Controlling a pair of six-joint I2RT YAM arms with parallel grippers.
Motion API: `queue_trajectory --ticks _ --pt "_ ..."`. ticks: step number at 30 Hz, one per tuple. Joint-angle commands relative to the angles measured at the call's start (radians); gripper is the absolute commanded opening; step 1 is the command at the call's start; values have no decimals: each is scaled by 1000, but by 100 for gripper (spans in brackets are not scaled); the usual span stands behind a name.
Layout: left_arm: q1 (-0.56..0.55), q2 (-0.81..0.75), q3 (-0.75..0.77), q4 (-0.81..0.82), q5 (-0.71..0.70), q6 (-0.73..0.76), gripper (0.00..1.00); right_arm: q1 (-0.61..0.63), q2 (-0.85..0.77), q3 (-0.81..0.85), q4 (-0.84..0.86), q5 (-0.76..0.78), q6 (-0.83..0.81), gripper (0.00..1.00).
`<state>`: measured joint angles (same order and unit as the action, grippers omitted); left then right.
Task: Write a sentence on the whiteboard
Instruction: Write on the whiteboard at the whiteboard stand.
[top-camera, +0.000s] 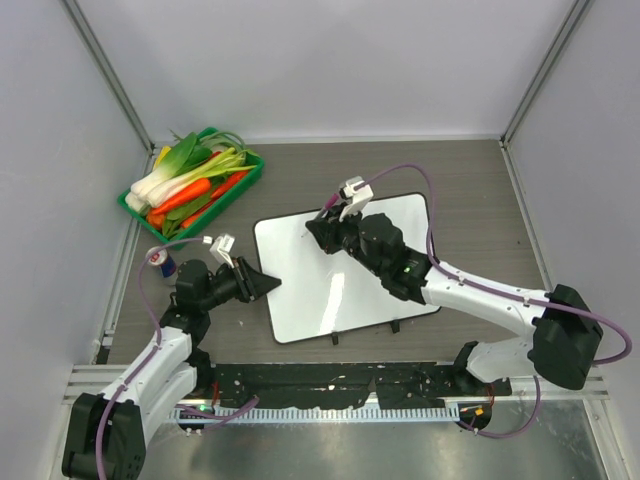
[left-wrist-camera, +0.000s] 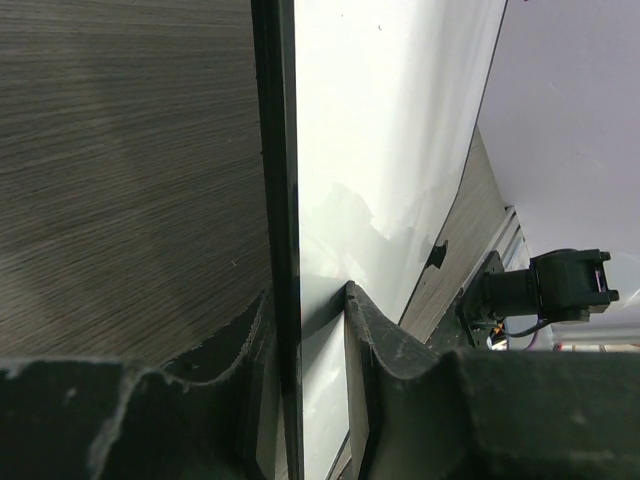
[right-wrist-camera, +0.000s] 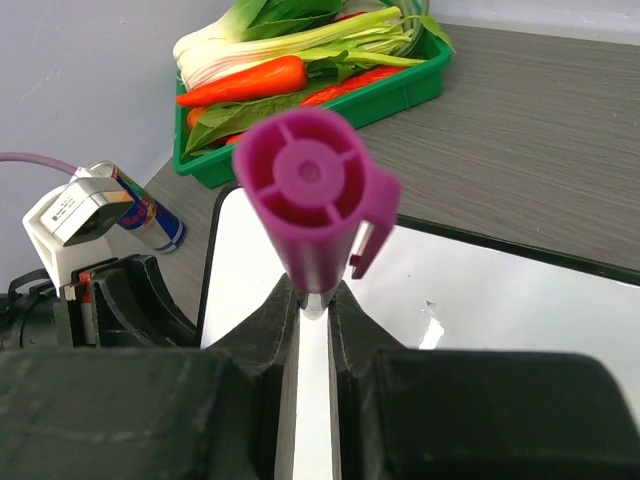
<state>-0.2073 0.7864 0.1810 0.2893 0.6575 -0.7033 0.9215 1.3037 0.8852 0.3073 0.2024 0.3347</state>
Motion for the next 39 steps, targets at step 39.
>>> queue_trajectory --ticks 39 --pt "0 31 0 54 14 22 0 77 195 115 130 101 -11 2"
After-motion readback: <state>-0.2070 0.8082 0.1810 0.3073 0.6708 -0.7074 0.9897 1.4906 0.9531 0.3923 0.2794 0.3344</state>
